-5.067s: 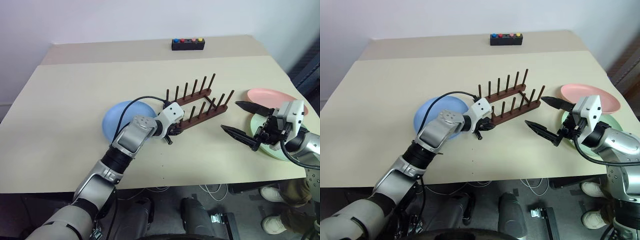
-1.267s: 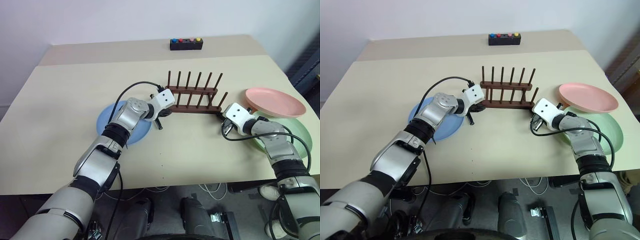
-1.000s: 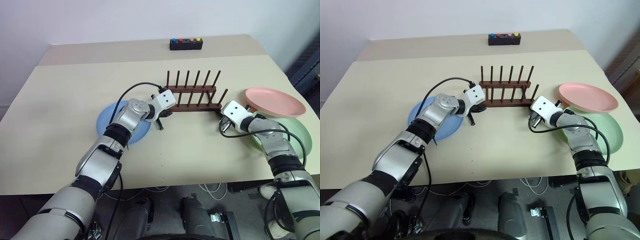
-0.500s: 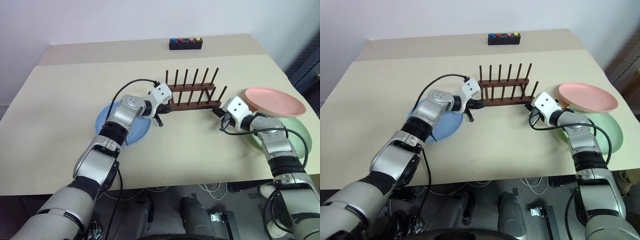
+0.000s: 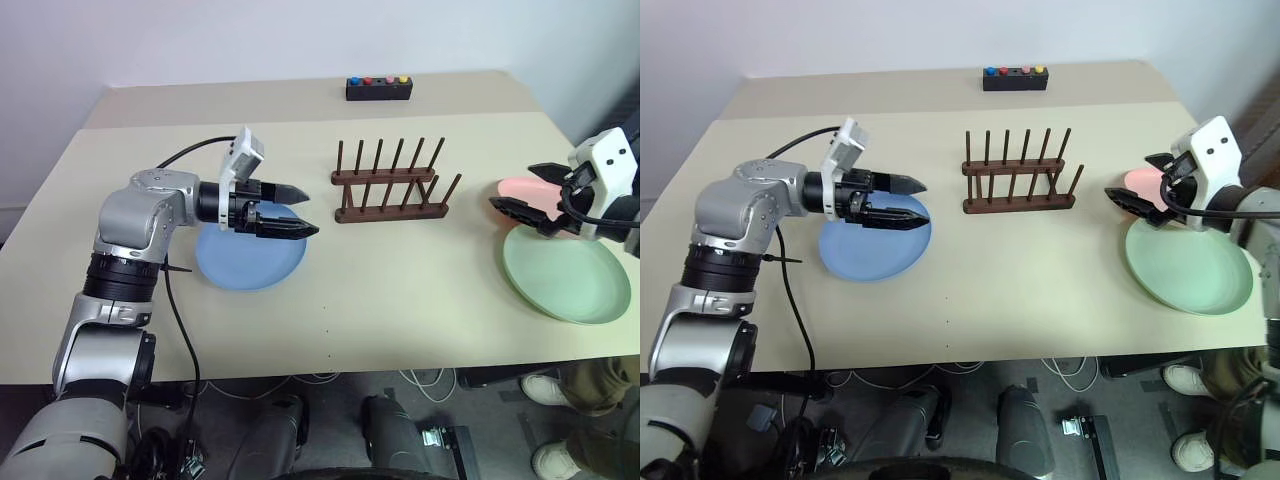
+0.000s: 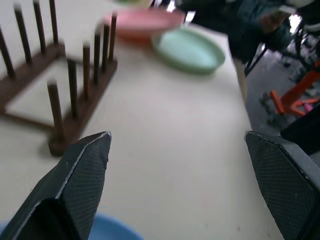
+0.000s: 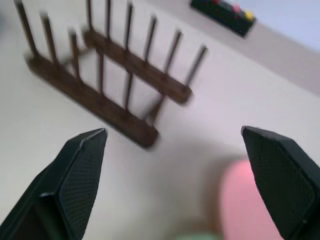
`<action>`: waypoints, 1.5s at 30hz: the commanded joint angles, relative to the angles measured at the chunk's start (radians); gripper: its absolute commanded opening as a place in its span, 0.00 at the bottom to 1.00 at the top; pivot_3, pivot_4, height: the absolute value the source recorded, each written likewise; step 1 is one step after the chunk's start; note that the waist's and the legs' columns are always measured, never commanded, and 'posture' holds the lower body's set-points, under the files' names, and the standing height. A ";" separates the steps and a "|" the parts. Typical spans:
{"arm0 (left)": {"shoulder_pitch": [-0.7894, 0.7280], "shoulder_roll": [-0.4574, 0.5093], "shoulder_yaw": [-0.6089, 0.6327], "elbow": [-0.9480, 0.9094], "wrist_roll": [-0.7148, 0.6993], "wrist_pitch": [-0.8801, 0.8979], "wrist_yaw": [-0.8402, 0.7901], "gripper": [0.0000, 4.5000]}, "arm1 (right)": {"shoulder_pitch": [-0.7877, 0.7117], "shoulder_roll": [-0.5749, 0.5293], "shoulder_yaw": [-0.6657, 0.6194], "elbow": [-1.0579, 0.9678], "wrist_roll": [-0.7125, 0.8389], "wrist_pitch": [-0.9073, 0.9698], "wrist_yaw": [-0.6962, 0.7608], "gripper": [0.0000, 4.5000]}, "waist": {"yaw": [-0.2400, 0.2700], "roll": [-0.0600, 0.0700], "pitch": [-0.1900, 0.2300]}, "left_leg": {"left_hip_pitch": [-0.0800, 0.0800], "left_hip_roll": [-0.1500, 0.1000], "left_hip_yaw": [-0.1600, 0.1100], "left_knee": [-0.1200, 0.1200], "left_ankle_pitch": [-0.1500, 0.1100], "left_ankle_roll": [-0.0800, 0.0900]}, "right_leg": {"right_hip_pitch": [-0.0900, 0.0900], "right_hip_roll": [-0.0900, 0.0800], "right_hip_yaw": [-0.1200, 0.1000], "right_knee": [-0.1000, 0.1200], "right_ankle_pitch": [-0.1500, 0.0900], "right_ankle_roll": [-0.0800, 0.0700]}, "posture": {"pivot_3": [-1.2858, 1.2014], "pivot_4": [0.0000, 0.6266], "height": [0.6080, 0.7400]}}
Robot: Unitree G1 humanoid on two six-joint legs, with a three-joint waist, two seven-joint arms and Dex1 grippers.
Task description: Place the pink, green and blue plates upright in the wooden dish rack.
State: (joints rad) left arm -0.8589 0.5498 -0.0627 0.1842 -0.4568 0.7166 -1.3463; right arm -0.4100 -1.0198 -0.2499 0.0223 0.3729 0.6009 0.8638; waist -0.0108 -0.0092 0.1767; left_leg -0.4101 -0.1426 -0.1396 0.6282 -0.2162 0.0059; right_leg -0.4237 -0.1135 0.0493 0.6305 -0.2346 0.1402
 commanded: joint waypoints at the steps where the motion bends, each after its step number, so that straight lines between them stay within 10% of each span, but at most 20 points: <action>1: -0.012 -0.018 0.051 -0.059 -0.078 -0.006 -0.002 0.99 | -0.032 -0.046 0.052 0.150 -0.094 0.000 -0.021 0.99 | -0.002 0.000 0.000 | 0.000 0.000 0.000 0.000 0.000 0.000 | 0.000 0.000 0.000 0.000 0.000 0.000 | 0.52 0.24 1.00; 17: 0.058 -0.019 0.116 -0.195 -0.230 0.045 0.085 0.99 | -0.177 -0.022 0.197 0.505 -0.276 -0.157 0.006 0.99 | -0.003 0.001 0.000 | 0.000 0.001 0.002 0.000 0.000 0.000 | -0.001 0.000 0.001 0.001 0.000 0.000 | 0.52 0.24 1.00; 20: 0.077 -0.014 0.111 -0.214 -0.237 0.050 0.100 1.00 | -0.183 -0.019 0.214 0.530 -0.280 -0.150 0.036 0.81 | -0.003 0.001 0.000 | 0.000 0.000 0.002 0.000 0.000 0.000 | -0.001 0.000 0.001 0.001 0.000 0.000 | 0.52 0.24 1.00; 27: 0.091 -0.017 0.105 -0.225 -0.248 0.049 0.117 1.00 | -0.191 -0.015 0.240 0.568 -0.328 -0.200 0.020 0.04 | -0.005 0.001 0.000 | 0.000 0.001 0.002 0.000 0.000 0.000 | -0.001 0.001 0.001 0.001 0.000 0.000 | 0.52 0.24 1.00; 45: 0.072 -0.034 0.107 -0.179 -0.243 0.009 0.136 1.00 | -0.250 -0.032 0.152 0.448 -0.286 -0.178 0.023 0.02 | -0.006 0.001 0.000 | 0.000 0.001 0.002 0.000 0.000 0.000 | -0.001 0.001 0.001 0.001 0.000 0.000 | 0.52 0.24 1.00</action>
State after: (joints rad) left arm -0.7598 0.5149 0.0224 0.0093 -0.6887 0.7487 -1.2152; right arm -0.6156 -1.0327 -0.0519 0.5266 0.0658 0.4356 0.8959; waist -0.0163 -0.0082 0.1768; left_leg -0.4098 -0.1420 -0.1375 0.6281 -0.2160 0.0055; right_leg -0.4245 -0.1129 0.0504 0.6311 -0.2345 0.1402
